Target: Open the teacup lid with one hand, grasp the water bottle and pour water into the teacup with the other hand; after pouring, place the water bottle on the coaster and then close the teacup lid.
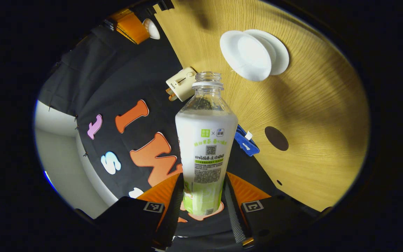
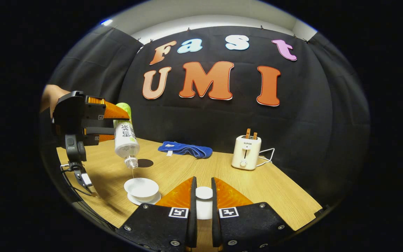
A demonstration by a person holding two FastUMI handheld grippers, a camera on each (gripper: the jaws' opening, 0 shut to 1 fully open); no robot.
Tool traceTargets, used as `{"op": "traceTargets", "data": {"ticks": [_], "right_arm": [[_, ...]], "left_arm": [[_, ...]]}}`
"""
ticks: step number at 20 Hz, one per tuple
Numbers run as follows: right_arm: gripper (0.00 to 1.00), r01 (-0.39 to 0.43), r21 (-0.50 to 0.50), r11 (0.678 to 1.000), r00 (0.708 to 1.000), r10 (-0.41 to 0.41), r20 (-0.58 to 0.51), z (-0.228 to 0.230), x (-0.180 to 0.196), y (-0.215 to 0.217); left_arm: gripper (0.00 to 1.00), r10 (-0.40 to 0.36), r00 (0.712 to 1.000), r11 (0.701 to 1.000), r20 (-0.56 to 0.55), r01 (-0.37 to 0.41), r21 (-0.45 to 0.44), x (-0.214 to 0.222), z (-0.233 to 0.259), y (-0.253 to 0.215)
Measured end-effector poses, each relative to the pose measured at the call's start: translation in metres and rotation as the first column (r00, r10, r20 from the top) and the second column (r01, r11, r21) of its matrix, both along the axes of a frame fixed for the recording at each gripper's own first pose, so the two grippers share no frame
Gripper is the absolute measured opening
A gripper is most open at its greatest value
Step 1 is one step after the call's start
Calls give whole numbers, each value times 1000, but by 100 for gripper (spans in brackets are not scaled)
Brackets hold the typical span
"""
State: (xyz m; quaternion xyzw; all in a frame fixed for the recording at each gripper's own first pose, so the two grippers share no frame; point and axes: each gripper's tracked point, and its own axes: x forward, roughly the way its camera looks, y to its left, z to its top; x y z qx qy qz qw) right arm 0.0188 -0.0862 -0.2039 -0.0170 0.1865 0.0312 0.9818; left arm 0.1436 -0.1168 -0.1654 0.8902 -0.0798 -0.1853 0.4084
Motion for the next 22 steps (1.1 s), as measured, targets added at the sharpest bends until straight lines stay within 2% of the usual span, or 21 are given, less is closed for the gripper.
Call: {"op": "traceTargets", "data": {"ticks": [2, 5, 6, 7, 8, 9, 10, 11, 13, 14, 15, 16, 17, 18, 19, 20, 21, 22], "right_arm": [[17, -4, 26, 1000, 1000, 4, -3, 0, -1, 5], [17, -16, 51, 999, 1000, 16, -4, 1, -1, 12], [17, -17, 52, 998, 1000, 17, -2, 1, -1, 12], [17, -18, 61, 998, 1000, 18, -1, 2, 0, 13], [17, -20, 76, 997, 1000, 20, 0, 2, 1, 15], [18, -20, 89, 996, 1000, 20, 2, 3, 2, 17], [17, -18, 97, 995, 1000, 18, 1, 3, 4, 17], [17, -11, 98, 995, 1000, 11, -1, 2, 6, 16], [17, 4, 86, 996, 1000, -2, -14, -3, 9, 15], [17, 3, 91, 996, 1000, -2, -20, -4, 11, 17], [17, 2, 97, 995, 1000, 0, -24, -5, 12, 20], [17, 2, 99, 995, 1000, 1, -27, -4, 14, 23], [17, 1, 97, 995, 1000, 2, -26, -3, 17, 24], [17, 1, 95, 995, 1000, 2, -25, -3, 19, 26], [17, -1, 99, 995, 1000, 4, -27, -3, 20, 29], [17, 1, 106, 994, 999, 2, -34, -5, 21, 32], [17, 3, 112, 994, 999, 2, -41, -7, 22, 35], [17, -1, 115, 993, 999, 7, -44, -10, 23, 39]], "left_arm": [[63, 35, 997, 997, -64, -40, -72, -5, -16, 2], [71, 87, 985, 977, -151, -114, -180, -11, -39, 10], [63, 109, 976, 964, -188, -150, -221, -13, -48, 13], [71, 122, 966, 947, -227, -182, -263, -16, -55, 15], [62, 126, 958, 930, -259, -206, -306, -19, -60, 14], [67, 121, 952, 907, -282, -221, -357, -21, -60, 13], [71, 123, 947, 872, -297, -247, -423, -22, -57, 14], [62, 121, 939, 828, -321, -274, -489, -23, -56, 16], [62, 108, 933, 729, -342, -309, -611, -22, -47, 15], [66, 107, 931, 671, -348, -326, -666, -18, -41, 17], [66, 105, 924, 605, -369, -354, -713, -13, -38, 19], [62, 116, 906, 535, -407, -402, -743, -8, -39, 23], [66, 115, 895, 452, -431, -434, -779, -2, -35, 28], [62, 105, 885, 375, -453, -457, -806, 4, -29, 27], [62, 89, 879, 298, -469, -473, -829, 13, -25, 27], [66, 73, 867, 229, -494, -496, -837, 22, -22, 26], [66, 58, 856, 161, -513, -515, -842, 30, -20, 27], [66, 40, 846, 105, -531, -532, -840, 37, -18, 29]]}}
